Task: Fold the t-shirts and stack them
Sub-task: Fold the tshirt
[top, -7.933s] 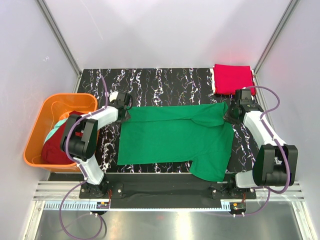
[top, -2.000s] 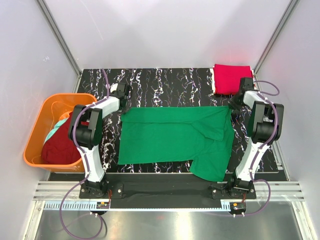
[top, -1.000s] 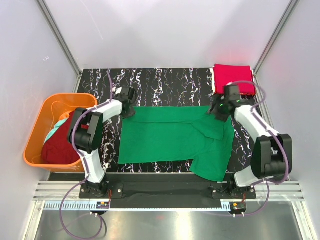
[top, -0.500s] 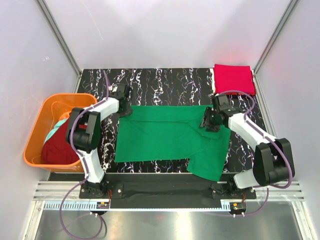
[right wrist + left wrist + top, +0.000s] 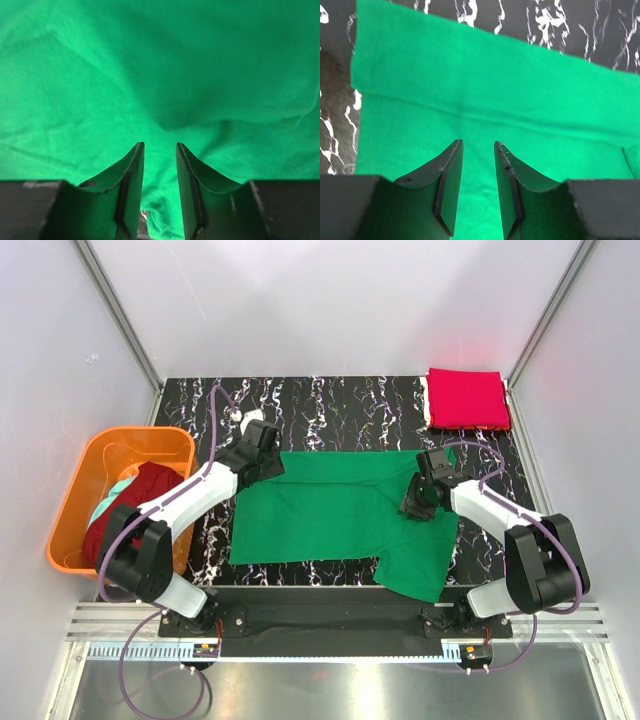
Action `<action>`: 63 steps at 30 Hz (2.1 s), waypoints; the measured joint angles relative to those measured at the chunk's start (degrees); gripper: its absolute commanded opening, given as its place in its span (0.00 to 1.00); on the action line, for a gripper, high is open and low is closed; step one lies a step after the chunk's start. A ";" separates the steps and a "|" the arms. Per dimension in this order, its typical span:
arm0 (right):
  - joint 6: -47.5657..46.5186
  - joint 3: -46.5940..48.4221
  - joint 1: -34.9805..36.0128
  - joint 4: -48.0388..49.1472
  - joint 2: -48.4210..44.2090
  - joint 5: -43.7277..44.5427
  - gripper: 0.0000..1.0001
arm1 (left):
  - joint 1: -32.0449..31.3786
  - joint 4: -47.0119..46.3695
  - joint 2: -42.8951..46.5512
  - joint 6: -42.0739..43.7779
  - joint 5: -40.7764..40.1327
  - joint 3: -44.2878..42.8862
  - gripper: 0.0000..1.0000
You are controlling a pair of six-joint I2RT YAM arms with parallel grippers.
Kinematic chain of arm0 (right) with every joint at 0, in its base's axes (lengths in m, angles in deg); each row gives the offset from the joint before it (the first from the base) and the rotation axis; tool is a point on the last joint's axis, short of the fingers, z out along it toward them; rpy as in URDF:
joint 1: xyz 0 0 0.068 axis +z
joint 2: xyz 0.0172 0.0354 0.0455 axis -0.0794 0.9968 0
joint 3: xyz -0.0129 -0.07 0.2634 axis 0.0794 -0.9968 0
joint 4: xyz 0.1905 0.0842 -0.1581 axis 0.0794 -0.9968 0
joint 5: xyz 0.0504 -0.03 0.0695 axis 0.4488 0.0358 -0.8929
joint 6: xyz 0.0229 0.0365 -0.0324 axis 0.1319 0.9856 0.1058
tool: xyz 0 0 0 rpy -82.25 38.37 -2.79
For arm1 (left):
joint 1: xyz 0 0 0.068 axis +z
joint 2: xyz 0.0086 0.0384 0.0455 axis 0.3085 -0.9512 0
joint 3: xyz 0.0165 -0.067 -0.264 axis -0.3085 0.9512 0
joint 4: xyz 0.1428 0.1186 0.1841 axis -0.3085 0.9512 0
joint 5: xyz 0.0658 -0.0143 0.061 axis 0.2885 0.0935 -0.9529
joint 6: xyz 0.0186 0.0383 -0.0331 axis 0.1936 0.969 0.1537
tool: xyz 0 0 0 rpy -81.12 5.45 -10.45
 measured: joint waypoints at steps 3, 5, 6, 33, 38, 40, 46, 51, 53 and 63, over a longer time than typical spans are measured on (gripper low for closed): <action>0.61 -0.09 0.00 2.64 0.66 1.38 0.41 | -1.27 -0.11 0.81 -0.44 -0.13 1.31 0.37; 0.81 -0.09 0.02 4.90 1.73 2.58 0.41 | -1.88 -0.04 0.76 -0.48 -0.20 1.42 0.37; 0.83 -0.02 0.02 6.12 2.36 3.34 0.42 | -2.12 -0.07 0.76 -0.48 -0.28 1.42 0.37; -9.81 17.03 -6.34 5.77 11.13 -4.15 0.50 | -3.87 -0.42 3.74 0.20 -1.81 2.84 0.38; -11.58 14.58 -6.34 8.52 14.08 -9.16 0.39 | -4.31 -0.42 3.82 0.22 -1.40 2.84 0.39; -11.65 14.21 -6.34 9.16 15.56 -10.19 0.38 | -4.44 -0.39 4.00 0.24 -1.38 2.84 0.39; -11.58 13.70 -6.34 10.54 17.44 -11.23 0.38 | -4.44 -0.37 4.57 0.26 -1.40 2.84 0.39; -11.30 13.60 -6.34 11.69 17.75 -10.95 0.44 | -4.46 -0.37 4.63 0.26 -1.38 2.84 0.39; -11.04 13.60 -6.34 11.87 18.23 -10.73 0.45 | -4.46 -0.35 4.63 0.26 -1.40 2.84 0.39; -10.45 13.60 -6.34 12.74 20.13 -9.46 0.39 | -4.48 -0.20 4.63 0.61 -1.40 2.84 0.39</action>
